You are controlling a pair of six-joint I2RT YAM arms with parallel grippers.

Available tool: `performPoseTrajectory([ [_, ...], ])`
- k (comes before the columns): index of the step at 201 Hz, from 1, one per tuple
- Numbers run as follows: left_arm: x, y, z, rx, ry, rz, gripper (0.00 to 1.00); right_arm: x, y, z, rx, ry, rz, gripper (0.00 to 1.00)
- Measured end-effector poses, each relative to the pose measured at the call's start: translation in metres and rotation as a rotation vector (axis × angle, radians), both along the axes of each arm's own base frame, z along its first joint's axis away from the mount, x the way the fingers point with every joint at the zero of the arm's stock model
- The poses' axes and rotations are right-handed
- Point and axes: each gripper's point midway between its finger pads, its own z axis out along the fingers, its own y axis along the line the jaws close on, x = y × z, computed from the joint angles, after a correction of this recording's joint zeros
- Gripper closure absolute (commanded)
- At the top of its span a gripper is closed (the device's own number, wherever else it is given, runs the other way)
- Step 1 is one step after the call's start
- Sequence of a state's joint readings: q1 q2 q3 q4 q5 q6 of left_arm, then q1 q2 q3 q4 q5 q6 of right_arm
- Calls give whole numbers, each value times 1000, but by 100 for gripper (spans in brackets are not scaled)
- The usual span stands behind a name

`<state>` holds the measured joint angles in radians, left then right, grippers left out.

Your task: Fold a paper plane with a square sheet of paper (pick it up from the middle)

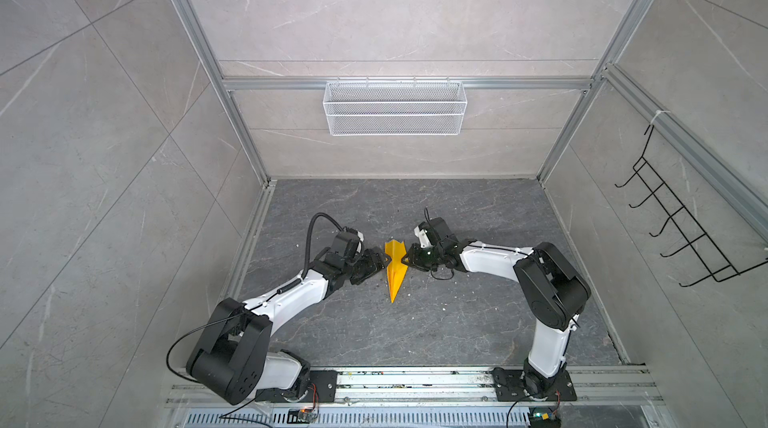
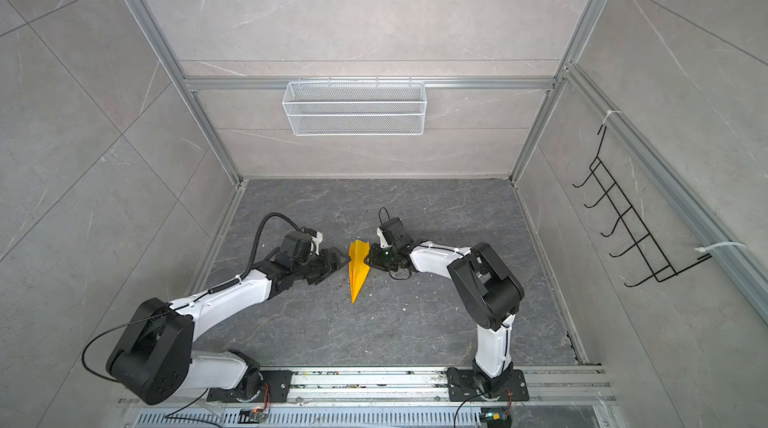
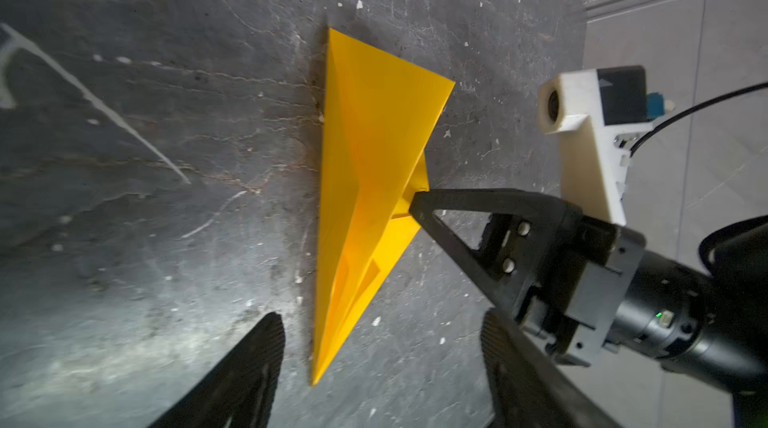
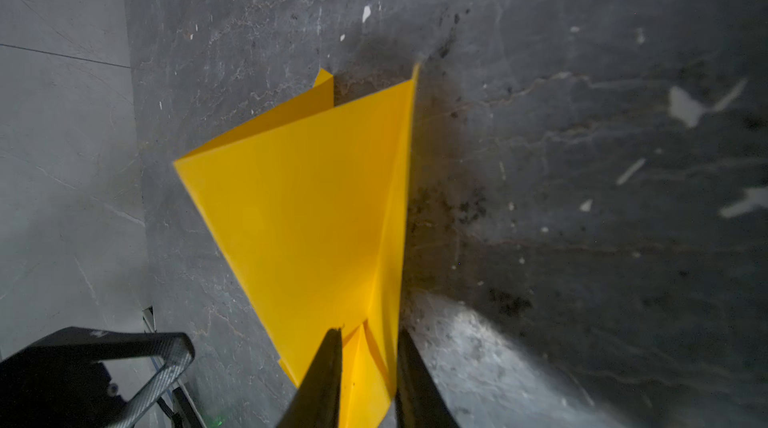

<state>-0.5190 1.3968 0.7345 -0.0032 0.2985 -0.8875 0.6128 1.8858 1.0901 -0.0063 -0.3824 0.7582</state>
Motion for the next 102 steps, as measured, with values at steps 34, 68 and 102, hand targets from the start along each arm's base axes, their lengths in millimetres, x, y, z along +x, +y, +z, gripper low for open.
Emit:
performPoseTrajectory([
  [34, 10, -19, 1, -2, -4, -30, 42, -2, 2, 1, 8, 2, 15, 75],
  [68, 17, -27, -10, 19, 20, -42, 45, -4, 3, 1, 13, 3, 31, 74],
  [102, 22, -30, -18, 38, 39, -48, 46, -6, 2, 0, 9, 11, 37, 73],
])
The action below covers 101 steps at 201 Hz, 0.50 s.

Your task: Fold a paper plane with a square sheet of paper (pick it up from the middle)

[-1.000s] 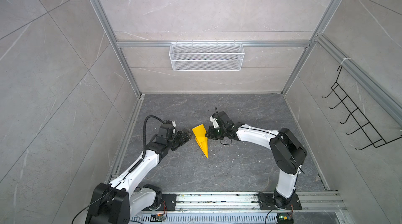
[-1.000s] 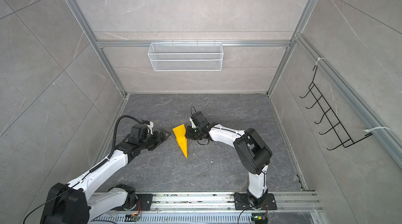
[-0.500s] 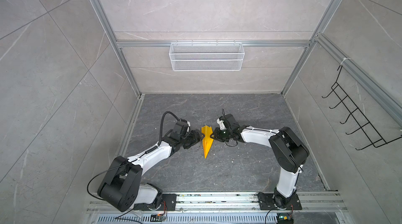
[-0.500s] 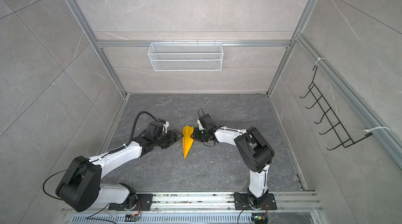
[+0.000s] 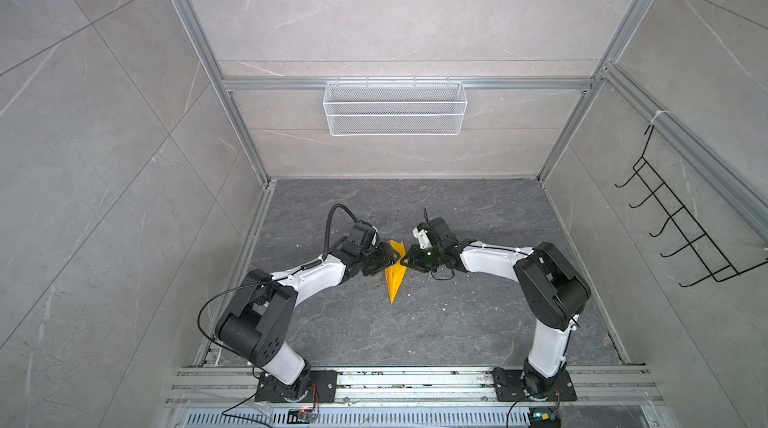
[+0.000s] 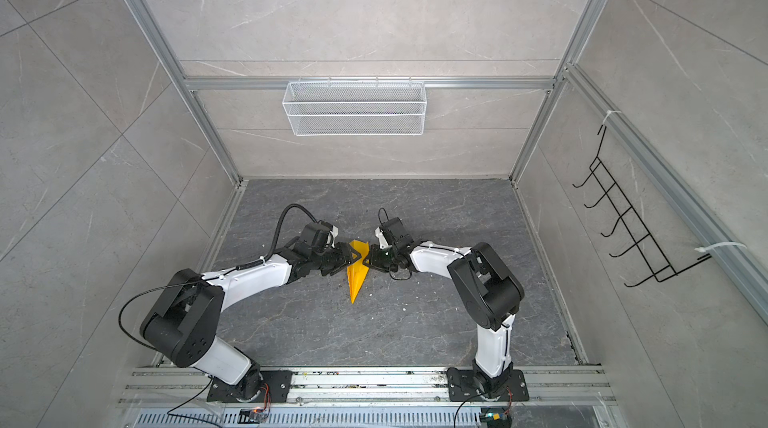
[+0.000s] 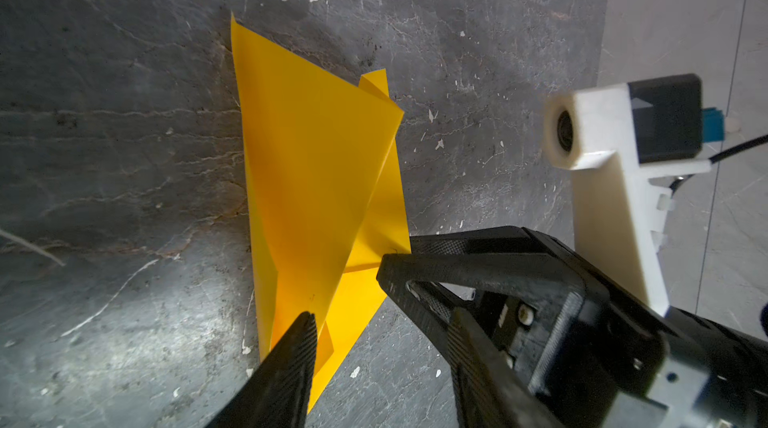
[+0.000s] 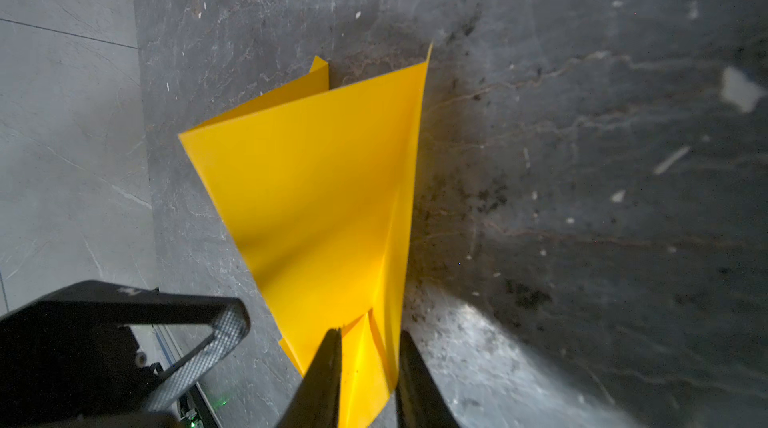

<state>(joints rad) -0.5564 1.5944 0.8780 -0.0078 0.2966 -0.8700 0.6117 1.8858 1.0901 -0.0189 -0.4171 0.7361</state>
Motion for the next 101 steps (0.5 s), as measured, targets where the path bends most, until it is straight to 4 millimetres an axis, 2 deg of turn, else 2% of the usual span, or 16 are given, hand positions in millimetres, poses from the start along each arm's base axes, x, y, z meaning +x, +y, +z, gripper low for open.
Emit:
performPoseTrajectory([
  [101, -1, 12, -24, 104, 52, 22, 42, -13, -3, -7, -16, 53, 37, 68],
])
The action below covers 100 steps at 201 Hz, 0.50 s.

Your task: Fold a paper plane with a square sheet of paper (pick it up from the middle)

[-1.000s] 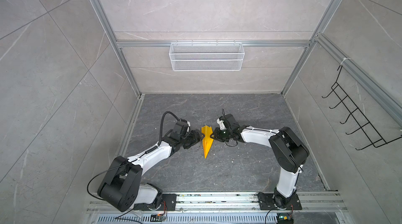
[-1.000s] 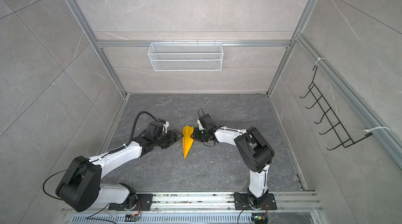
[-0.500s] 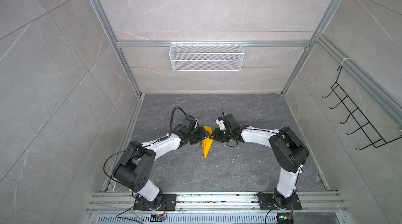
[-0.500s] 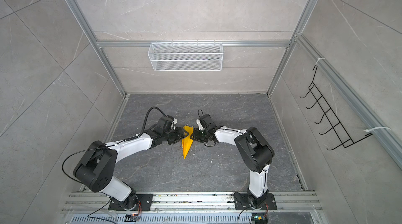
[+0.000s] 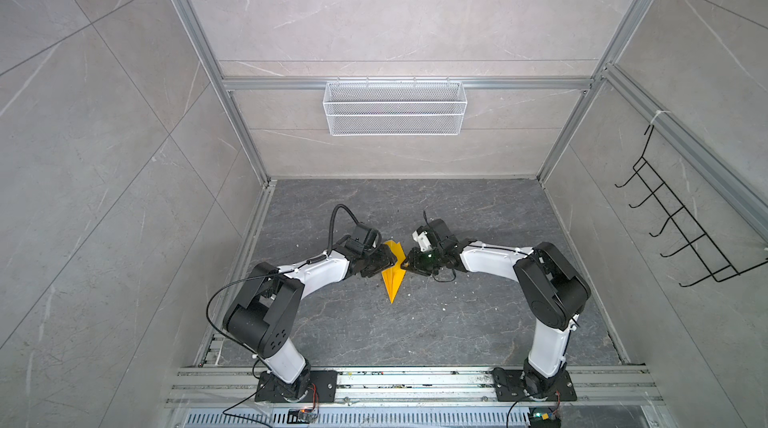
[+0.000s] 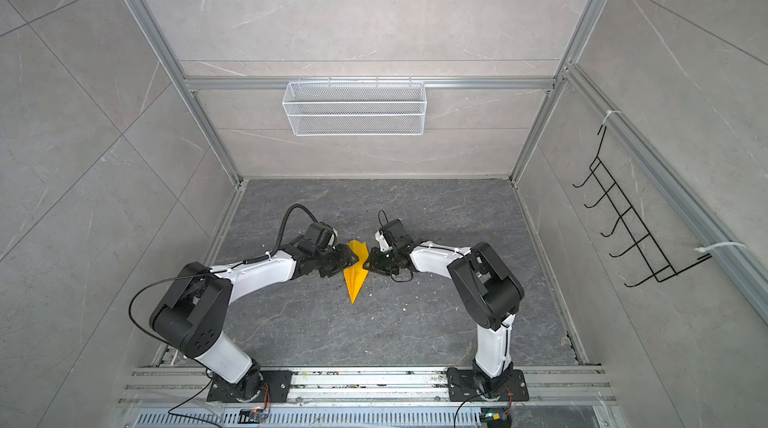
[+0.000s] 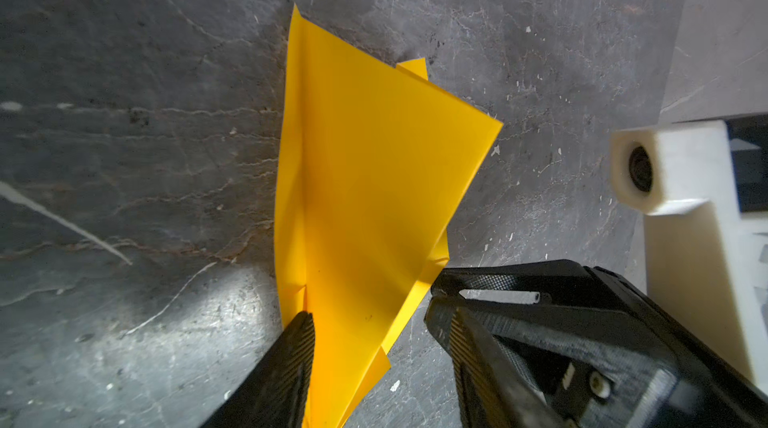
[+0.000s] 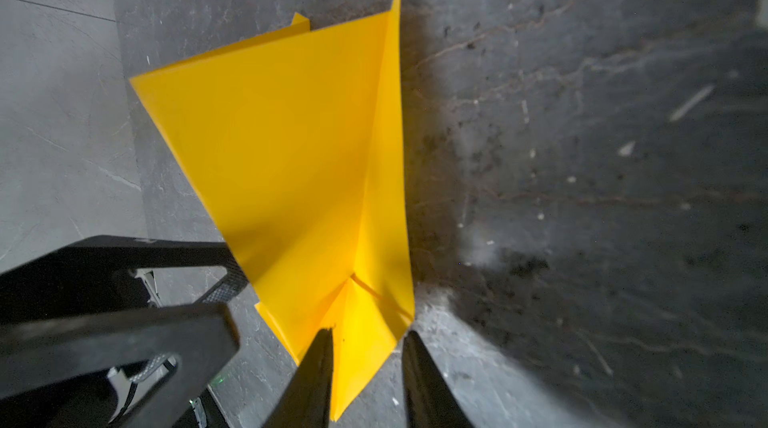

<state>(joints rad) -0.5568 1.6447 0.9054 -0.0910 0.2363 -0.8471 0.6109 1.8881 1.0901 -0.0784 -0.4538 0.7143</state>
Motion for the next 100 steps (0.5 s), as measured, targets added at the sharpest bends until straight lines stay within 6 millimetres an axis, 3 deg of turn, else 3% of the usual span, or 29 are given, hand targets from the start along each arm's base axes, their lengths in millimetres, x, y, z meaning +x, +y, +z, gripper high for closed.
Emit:
performPoseTrajectory([
  [64, -4, 2, -14, 28, 31, -10, 40, -10, 0, -20, -12, 70, 24, 68],
  [100, -4, 2, -17, 31, 38, -11, 40, -11, 4, -18, 9, 77, 42, 68],
])
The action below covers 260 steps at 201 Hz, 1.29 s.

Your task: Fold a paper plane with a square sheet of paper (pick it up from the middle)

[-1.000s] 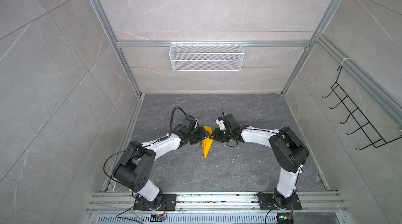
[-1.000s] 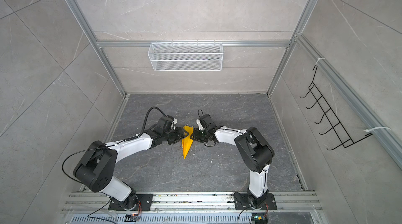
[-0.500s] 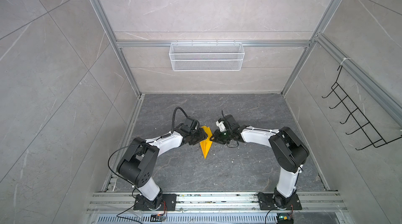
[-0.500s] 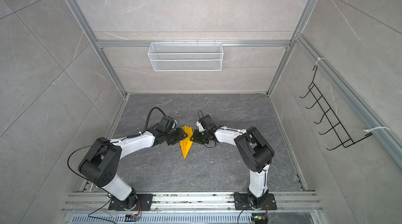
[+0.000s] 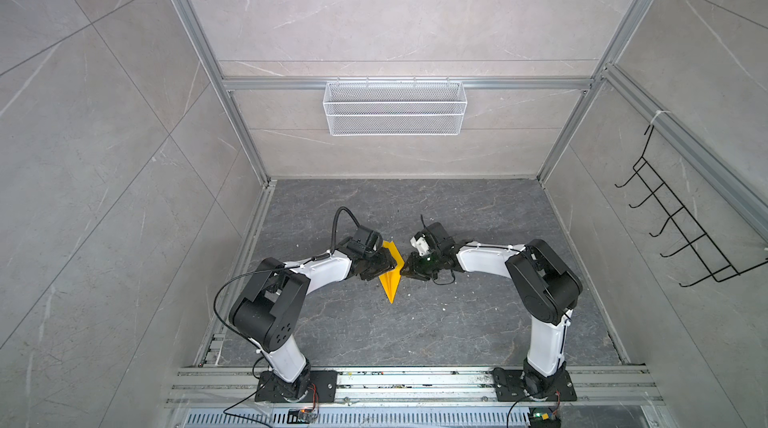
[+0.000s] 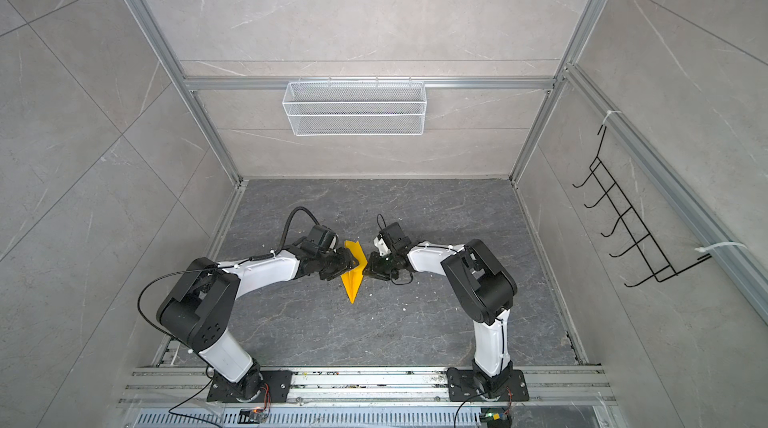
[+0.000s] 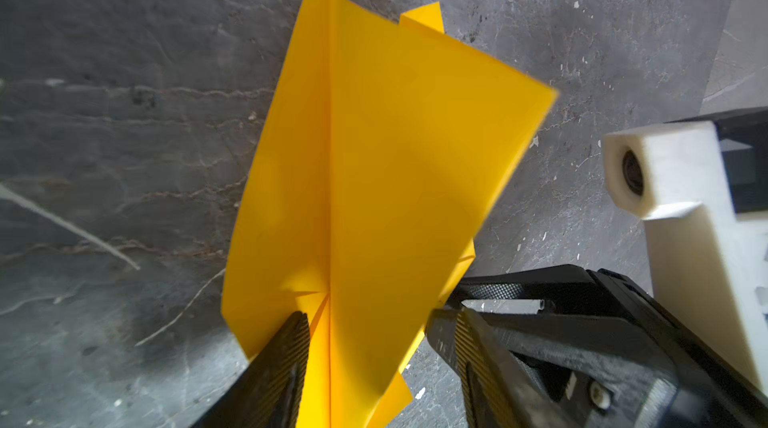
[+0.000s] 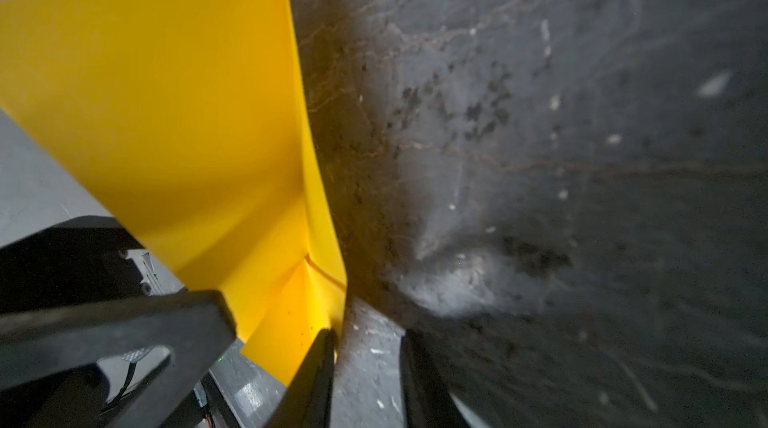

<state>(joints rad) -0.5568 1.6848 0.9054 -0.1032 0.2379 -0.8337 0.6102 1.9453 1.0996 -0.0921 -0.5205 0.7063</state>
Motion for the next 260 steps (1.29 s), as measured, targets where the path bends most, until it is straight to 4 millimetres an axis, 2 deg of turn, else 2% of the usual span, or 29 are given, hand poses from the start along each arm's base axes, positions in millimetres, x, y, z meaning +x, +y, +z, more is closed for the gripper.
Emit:
performPoseTrajectory([
  [108, 0, 0, -4, 4, 8, 3, 40, 1, 19, 2, 95, 12, 63, 68],
  [179, 1, 1, -2, 1, 5, 6, 40, 5, 25, 1, 117, 15, 73, 88],
  [229, 3, 12, 15, -1, -28, 11, 40, 6, 25, 0, 113, 9, 69, 91],
  [260, -3, 17, 10, 7, -13, -12, 40, 6, 24, -1, 106, 8, 65, 91],
])
